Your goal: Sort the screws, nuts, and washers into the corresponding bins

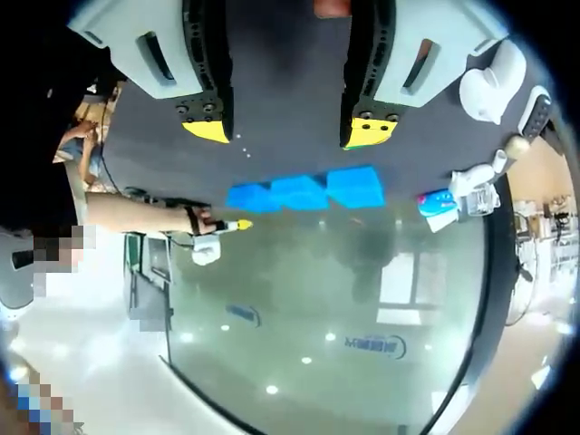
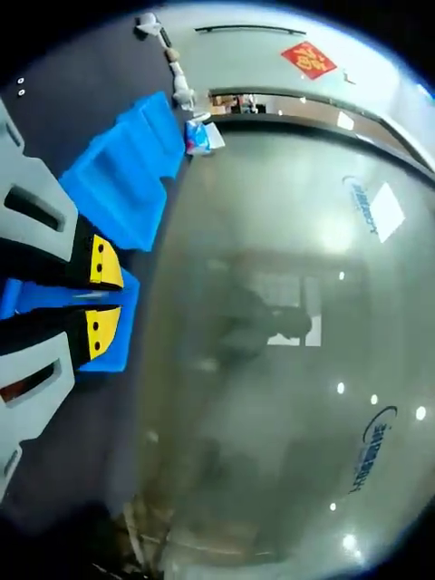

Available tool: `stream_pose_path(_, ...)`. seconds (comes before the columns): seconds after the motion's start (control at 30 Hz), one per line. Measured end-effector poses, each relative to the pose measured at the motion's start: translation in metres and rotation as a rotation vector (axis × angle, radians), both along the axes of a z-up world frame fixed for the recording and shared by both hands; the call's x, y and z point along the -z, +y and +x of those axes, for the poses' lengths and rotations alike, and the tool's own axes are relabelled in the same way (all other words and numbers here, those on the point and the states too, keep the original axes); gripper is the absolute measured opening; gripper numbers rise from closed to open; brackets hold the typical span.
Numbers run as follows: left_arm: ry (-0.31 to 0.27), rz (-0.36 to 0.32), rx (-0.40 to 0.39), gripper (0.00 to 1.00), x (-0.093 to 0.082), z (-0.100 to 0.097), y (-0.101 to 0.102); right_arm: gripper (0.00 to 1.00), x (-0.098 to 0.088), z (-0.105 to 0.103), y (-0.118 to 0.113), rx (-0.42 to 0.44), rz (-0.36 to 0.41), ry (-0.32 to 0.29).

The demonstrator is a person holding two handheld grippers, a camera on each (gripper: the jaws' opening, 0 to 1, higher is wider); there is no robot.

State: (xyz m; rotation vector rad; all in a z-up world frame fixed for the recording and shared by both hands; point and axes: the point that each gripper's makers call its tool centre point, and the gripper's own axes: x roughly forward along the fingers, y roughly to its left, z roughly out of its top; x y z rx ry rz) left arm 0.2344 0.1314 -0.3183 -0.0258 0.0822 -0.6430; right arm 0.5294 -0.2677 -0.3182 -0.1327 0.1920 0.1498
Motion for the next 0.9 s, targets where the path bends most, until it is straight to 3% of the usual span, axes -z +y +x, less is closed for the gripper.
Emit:
stream_pose_path(0.1, 0.000, 0.003, 0.000, 0.46, 0.001, 0.000, 0.000, 0.23, -0.004, -0.001, 0.003, -0.017, -0.026, -0.020)
stream_pose_path(0.47, 0.002, -0.007, 0.000, 0.46, 0.000, 0.001, 0.000, 0.25, -0.018, -0.033, 0.008, -0.056, 0.005, -0.073)
stream_pose_path(0.67, 0.002, -0.008, -0.011, 0.46, -0.001, 0.001, 0.001, 0.26, -0.025, -0.073, 0.018, -0.103, 0.030, -0.109)
stream_pose_path(0.9, 0.000, -0.016, -0.013, 0.46, -0.002, 0.002, 0.001, 0.28, -0.030, -0.133, 0.033, -0.168, 0.061, -0.148)
